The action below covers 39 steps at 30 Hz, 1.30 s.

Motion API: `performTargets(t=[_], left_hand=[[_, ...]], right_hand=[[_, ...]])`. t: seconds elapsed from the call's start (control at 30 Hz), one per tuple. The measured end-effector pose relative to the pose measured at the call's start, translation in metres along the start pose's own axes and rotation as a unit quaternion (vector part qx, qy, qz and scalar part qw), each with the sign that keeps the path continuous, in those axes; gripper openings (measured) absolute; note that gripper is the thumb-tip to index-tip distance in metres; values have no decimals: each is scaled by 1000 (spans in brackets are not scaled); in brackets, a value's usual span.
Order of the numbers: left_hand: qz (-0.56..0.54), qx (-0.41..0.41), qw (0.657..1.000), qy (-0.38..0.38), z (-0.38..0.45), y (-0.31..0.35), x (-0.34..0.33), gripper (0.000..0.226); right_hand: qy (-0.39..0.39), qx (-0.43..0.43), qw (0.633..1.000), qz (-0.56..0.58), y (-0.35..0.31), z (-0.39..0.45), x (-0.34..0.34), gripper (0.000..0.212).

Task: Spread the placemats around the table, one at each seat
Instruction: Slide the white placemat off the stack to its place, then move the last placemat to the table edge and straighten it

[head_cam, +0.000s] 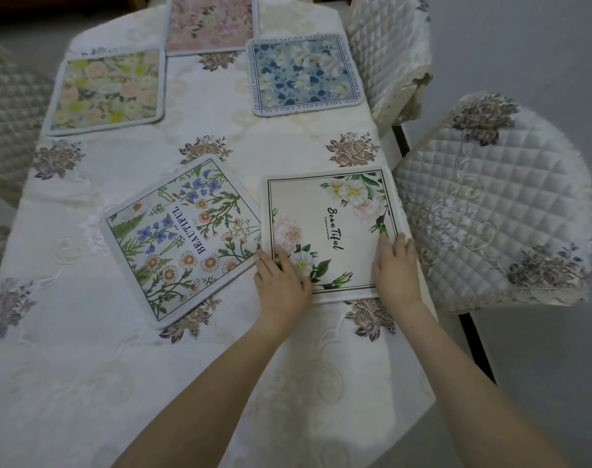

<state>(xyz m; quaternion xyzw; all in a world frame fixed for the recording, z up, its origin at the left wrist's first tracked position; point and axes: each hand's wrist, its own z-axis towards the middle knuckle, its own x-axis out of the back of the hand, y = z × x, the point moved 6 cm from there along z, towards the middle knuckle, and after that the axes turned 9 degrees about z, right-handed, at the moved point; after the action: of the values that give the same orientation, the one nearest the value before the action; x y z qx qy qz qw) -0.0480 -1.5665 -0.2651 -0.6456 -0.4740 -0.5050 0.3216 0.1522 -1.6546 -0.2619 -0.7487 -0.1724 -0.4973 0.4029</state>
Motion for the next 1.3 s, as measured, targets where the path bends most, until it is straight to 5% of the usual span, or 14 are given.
performTargets(t=[0.2, 0.47, 0.83, 1.1, 1.3], left_hand=[[13, -8, 1000, -2, -4, -3, 6, 72], [-25, -38, 997, 69, -12, -48, 44, 50], [-81, 129, 984, 87, -24, -184, 54, 50], [-208, 268, 939, 52, -32, -228, 34, 70], [-366, 318, 868, 105, -35, -255, 33, 45]], right_hand=[[-17, 1, 999, -45, -7, -1, 2, 49], [-48, 133, 990, -9, -91, -21, -9, 52], [-153, 280, 947, 31, -225, -47, -74, 51], [-230, 321, 918, -48, -263, -63, -136, 52], [-220, 323, 917, -73, -263, -68, -141, 53]])
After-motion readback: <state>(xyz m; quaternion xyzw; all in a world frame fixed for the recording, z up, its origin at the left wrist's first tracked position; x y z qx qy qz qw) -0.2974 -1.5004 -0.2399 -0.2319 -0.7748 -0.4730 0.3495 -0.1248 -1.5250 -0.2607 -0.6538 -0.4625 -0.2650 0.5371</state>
